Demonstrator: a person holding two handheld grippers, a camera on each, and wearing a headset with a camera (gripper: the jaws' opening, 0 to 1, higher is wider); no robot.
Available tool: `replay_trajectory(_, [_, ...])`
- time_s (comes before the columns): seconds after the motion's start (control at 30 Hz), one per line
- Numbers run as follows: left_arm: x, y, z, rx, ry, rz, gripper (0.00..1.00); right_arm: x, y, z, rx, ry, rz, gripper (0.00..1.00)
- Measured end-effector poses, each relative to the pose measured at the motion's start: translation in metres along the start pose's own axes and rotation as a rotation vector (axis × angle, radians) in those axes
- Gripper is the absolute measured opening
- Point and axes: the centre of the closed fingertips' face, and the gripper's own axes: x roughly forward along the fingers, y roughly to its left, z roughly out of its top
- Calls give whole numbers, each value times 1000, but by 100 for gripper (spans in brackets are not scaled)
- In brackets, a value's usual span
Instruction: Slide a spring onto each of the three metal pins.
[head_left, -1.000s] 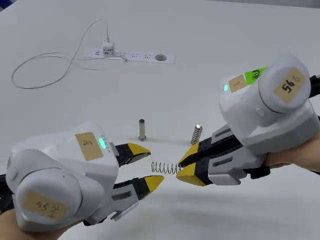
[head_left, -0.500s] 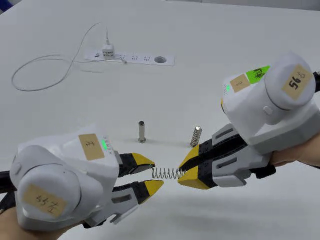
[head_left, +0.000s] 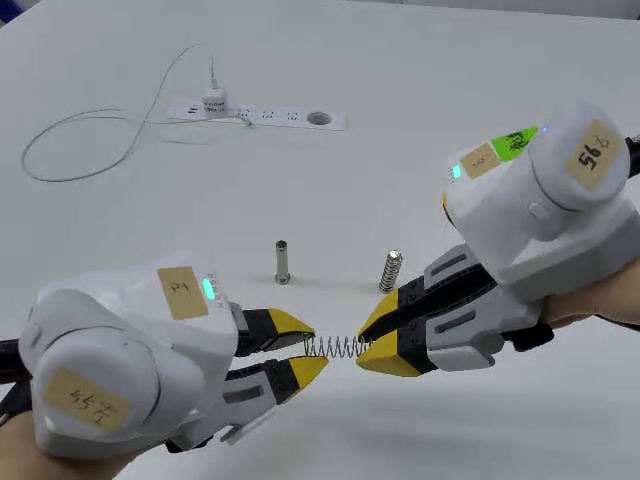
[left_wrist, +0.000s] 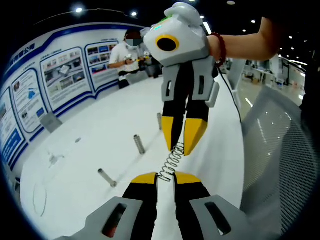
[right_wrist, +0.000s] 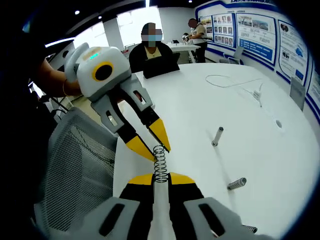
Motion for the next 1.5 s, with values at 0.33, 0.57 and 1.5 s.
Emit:
replay_trajectory(0.33, [-2,8,6,-77,-54,25,11,-10,-9,12,99,-102,-7,12])
replay_trajectory(0.57, [-3,11,10,-138,-97,41,11,-19,-16,26,181,-197,-10,12])
replay_trajectory(1.5, [0,36,27,-530,-320,180,11,-35,-51,42,440,-454,-172,21])
